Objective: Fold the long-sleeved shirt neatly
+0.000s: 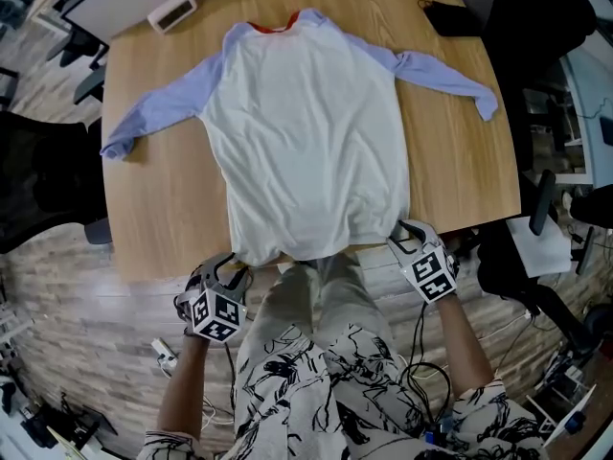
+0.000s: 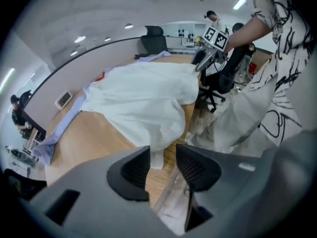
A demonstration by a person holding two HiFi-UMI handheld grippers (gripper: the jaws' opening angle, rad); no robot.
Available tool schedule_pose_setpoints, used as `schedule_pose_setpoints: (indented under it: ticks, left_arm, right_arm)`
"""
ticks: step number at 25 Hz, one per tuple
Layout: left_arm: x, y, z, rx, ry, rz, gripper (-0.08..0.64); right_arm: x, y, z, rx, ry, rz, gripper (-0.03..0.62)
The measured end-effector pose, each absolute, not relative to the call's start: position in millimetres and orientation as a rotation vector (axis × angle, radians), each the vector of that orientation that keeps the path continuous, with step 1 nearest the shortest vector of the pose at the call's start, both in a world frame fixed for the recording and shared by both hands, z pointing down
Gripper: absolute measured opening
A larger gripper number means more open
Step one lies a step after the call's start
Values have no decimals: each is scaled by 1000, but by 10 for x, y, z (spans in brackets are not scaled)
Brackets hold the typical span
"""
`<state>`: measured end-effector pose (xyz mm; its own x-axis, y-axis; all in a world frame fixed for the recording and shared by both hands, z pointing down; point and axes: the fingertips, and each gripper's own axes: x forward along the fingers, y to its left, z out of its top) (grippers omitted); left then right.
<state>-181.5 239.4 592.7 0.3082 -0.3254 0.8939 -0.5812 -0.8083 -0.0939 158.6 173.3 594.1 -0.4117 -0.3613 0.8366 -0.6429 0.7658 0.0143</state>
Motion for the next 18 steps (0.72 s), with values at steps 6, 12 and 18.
schedule_pose_setpoints:
  ticks: [6,12,18]
  left_arm:
    - [-2033,2292,5821,2246,-969,1309,21]
    - [-2280,2332,5515,2074,-1219,859,21]
    - [-2523,2467,5841,1737,-1308,536,25]
  right_arm:
    - [1780,1662,5825,838,-2047,432,34]
    - [2198,1690,5629,1055,-2073,621,32]
    - [2457,1735,5854,1242,-2035,981,32]
